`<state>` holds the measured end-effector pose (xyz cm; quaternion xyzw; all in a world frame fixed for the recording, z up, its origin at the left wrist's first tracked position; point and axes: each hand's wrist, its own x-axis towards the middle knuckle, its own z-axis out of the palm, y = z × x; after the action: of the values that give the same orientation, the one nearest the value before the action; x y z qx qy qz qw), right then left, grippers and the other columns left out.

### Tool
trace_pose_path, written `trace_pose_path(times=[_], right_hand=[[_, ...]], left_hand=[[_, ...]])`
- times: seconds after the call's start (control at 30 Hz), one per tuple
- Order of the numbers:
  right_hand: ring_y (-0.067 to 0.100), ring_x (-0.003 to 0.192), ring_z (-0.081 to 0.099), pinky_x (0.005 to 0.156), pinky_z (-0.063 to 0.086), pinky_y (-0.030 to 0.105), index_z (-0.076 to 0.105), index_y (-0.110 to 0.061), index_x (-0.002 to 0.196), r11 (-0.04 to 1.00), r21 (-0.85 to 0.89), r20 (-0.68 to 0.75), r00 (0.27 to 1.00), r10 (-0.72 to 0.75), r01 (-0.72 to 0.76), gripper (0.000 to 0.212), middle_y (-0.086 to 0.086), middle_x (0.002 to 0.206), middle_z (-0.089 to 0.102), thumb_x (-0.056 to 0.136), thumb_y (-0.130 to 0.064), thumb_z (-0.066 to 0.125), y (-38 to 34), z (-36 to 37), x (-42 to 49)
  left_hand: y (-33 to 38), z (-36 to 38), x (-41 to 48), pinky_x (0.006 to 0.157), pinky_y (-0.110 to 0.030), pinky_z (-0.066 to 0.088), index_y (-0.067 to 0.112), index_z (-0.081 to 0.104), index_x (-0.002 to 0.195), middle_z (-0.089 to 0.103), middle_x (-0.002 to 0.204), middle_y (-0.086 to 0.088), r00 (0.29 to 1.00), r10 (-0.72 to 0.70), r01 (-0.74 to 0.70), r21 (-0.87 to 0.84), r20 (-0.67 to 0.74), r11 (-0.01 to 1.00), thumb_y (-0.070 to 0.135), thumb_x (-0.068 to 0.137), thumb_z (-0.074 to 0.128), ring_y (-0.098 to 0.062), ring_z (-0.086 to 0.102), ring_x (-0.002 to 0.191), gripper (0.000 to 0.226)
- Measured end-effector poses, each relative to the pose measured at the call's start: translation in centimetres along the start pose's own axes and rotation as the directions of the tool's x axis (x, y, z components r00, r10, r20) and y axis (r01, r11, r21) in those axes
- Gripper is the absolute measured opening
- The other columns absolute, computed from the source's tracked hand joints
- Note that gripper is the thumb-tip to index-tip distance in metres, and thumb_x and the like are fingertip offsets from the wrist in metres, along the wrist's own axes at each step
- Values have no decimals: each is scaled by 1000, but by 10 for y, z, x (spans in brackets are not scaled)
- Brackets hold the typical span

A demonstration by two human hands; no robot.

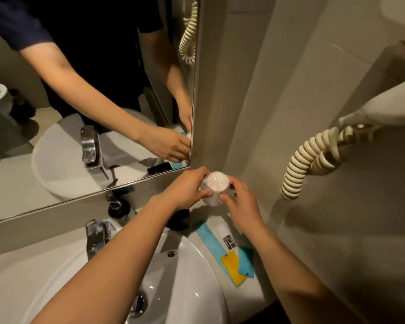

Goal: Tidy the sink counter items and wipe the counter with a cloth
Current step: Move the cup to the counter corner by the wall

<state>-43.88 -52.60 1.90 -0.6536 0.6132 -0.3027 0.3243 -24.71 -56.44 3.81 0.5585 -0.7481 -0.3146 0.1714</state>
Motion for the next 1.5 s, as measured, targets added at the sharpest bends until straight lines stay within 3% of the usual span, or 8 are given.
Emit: trace_pose_path(times=[0.1,0.3,0.73,0.9,1.13,1.33,1.5], right_hand=[[10,118,56,100,48,31,55,-25,140,1000,-3,4,1000,18,-18,50,-4,132,62,93,-12,68,17,15,15],[19,117,60,102,51,44,58,-19,137,999,-1,12,999,48,-48,50,2,131,63,90,-5,68,43,37,33],[19,120,60,105,50,43,57,-17,138,990,36,3,991,134,-134,50,3,133,63,91,-3,68,64,54,49],[20,120,61,105,51,45,57,-16,138,990,21,-7,990,142,-142,49,4,133,64,91,-5,67,73,62,53],[24,126,60,107,50,46,46,-17,146,983,18,2,984,180,-180,55,7,139,62,95,-11,65,79,67,55],[22,132,57,109,49,40,42,-15,149,977,29,-3,977,212,-212,57,7,144,59,97,-15,65,78,59,37],[23,132,56,107,47,36,45,-15,146,962,-4,-22,962,273,-273,50,8,144,58,100,-19,62,79,49,7]], left_hand=[[-17,18,15,86,-39,51,16,59,121,71,115,-8,998,-53,53,-49,-13,997,23,83,82,-27,65,104,45],[-40,46,33,95,-42,51,15,58,128,69,124,-9,992,-124,125,-65,11,990,22,85,79,-28,64,113,48],[-53,55,60,90,-42,53,11,55,122,68,118,-12,985,-121,113,73,123,991,22,91,73,-30,65,106,38],[-56,59,62,87,-48,55,13,52,123,69,116,-14,980,-148,124,171,135,977,30,91,70,-35,65,103,40],[-55,59,61,90,-48,55,16,53,127,69,119,-11,979,-158,133,186,127,973,33,91,70,-34,65,108,43],[-52,45,43,93,-48,54,19,55,127,66,128,-9,983,-178,167,170,49,971,37,89,73,-34,62,118,46],[-40,39,1,89,-46,52,12,55,126,64,126,-12,954,-242,261,95,-179,961,39,96,65,-34,61,116,41]])
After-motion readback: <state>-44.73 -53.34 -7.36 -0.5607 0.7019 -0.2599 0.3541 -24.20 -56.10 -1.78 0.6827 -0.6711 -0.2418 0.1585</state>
